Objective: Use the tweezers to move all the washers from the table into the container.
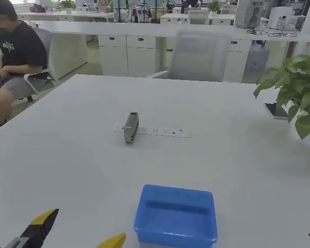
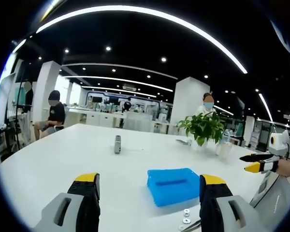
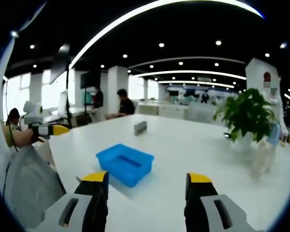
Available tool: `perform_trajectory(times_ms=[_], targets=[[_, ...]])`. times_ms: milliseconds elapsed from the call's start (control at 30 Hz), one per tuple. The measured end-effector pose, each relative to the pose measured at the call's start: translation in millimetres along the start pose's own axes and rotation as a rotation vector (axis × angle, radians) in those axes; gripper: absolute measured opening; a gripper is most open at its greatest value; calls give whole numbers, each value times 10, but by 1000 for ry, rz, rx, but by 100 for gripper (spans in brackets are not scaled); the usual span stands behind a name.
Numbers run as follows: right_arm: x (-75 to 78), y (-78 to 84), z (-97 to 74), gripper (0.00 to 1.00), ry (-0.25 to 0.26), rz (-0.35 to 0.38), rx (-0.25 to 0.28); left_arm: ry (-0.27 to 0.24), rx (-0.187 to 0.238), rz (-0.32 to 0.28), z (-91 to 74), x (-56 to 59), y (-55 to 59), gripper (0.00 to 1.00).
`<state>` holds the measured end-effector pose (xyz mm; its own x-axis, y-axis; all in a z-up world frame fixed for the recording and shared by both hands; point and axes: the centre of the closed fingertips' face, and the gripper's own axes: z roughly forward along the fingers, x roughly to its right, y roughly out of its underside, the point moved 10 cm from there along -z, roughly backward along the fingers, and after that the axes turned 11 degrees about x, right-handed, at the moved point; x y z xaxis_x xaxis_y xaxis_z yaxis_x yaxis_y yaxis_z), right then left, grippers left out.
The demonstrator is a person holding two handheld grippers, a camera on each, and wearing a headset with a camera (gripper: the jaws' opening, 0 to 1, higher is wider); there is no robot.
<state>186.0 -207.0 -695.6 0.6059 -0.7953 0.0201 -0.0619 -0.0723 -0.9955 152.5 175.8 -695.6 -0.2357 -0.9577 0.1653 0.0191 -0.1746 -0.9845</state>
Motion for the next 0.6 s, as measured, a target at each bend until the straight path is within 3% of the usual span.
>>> perform_trajectory(times_ms=[600], targets=[[0, 10, 2, 62, -4, -20, -10, 17, -17, 2, 9, 14, 15, 85]])
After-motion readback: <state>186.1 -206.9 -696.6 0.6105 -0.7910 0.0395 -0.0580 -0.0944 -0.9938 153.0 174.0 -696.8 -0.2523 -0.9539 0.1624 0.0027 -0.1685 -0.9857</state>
